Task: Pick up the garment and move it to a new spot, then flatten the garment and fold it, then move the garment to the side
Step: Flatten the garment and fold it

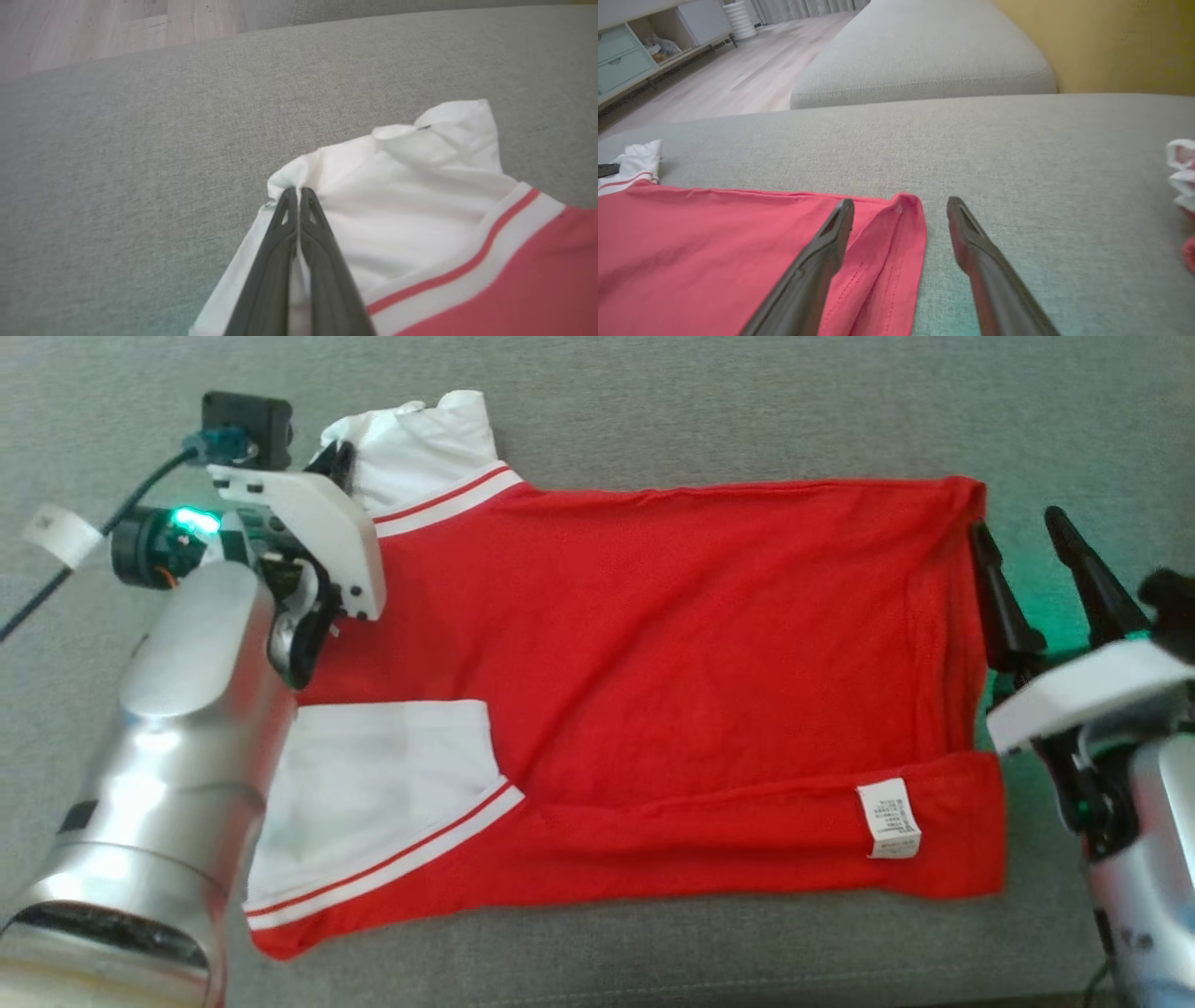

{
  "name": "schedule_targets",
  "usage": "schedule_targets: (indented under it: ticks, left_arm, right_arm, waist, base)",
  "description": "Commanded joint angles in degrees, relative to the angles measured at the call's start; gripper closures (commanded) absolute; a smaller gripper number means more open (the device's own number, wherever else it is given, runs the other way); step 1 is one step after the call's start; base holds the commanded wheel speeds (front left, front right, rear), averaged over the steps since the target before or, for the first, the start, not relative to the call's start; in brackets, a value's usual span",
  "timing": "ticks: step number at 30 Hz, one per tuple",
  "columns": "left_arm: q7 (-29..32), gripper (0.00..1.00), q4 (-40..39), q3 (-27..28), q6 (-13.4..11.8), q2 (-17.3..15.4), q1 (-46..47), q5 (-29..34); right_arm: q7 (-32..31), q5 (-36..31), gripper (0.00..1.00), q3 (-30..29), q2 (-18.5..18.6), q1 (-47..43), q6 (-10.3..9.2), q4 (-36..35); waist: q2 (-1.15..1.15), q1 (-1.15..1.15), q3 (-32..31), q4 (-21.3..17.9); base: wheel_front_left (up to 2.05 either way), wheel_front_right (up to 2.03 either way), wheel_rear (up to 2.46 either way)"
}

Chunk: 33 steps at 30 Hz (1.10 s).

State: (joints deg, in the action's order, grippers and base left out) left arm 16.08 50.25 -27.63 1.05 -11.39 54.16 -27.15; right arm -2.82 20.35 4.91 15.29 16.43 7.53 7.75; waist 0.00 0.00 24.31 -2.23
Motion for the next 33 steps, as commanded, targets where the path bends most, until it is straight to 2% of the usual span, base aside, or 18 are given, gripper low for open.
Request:
schedule_targets:
  ticks: [1, 5, 10, 11, 13, 14, 20, 22, 26, 33]
  left_arm:
    - [-1.48, 1.0, -0.68, 1.61, -0.05, -1.28, 0.96, 0.44]
    - [-3.83, 1.0, -0.1, 1.3, 0.69, -0.35, 1.3, 0.25]
    - [-7.1, 1.0, 0.08, 1.11, 1.59, 0.5, 1.39, -0.09]
    - [-7.91, 1.0, 0.04, 1.21, 1.76, 0.64, 1.33, -0.29]
    - [-9.57, 1.0, -0.04, 1.36, 1.88, 0.76, 1.2, -0.47]
    - [-10.57, 1.0, -0.18, 1.54, 1.92, 0.84, 1.04, -0.65]
    - [-17.37, 1.0, -2.64, 3.09, 0.92, 0.06, -1.74, -1.44]
    - [-20.65, 1.0, -5.88, 4.18, -0.16, -0.83, -4.97, -1.99]
    - [-22.64, 1.0, -10.98, 5.32, -1.75, -1.9, -10.19, -2.84]
    - [-21.72, 1.0, -30.28, 8.54, -7.53, -4.83, -29.84, -6.62]
  right_arm:
    - [-0.08, 1.07, 0.0, 2.16, 1.6, 2.6, -0.04, 1.08]
    - [-0.69, 3.0, 0.0, 4.75, 3.02, 7.25, -0.04, 8.35]
    - [-4.56, 5.45, 0.0, 7.25, 4.18, 11.15, -0.04, 17.03]
    - [-5.52, 6.09, 0.07, 7.65, 4.35, 11.65, -0.04, 18.45]
    - [-6.73, 7.24, 0.94, 8.4, 4.8, 12.52, -0.04, 20.4]
    - [-6.72, 7.79, 1.0, 8.61, 5.07, 12.84, -0.04, 20.9]
    - [-3.49, 9.59, 1.0, 9.07, 6.66, 13.29, -0.04, 19.66]
    - [-0.94, 9.55, 1.0, 8.8, 7.17, 12.07, -0.04, 16.62]
    - [0.71, 9.48, 1.0, 8.39, 7.07, 9.4, -0.04, 12.34]
    - [0.5, 8.76, 1.0, 5.04, 5.03, -2.68, -0.04, 1.73]
  waist:
    - [0.0, 0.0, -0.13, 0.84]
    - [0.0, 0.0, -0.15, 1.99]
    - [0.0, 0.0, -0.06, 3.14]
    - [0.0, 0.0, -0.07, 3.31]
    - [0.0, 0.0, -0.23, 3.6]
    - [0.0, 0.0, -0.42, 3.73]
    - [0.0, 0.0, -2.73, 3.95]
    - [0.0, 0.0, -4.36, 4.11]
    - [0.0, 0.0, -6.06, 4.23]
    - [0.0, 0.0, -9.95, 4.74]
  base:
    - [0.0, 0.0, 0.0]
    - [0.0, 0.0, 0.0]
    - [0.0, 0.0, 0.0]
    - [0.0, 0.0, 0.0]
    - [0.0, 0.0, 0.0]
    - [0.0, 0.0, 0.0]
    - [0.0, 0.0, 0.0]
    - [0.0, 0.0, 0.0]
    - [0.0, 0.0, 0.0]
    - [0.0, 0.0, 0.0]
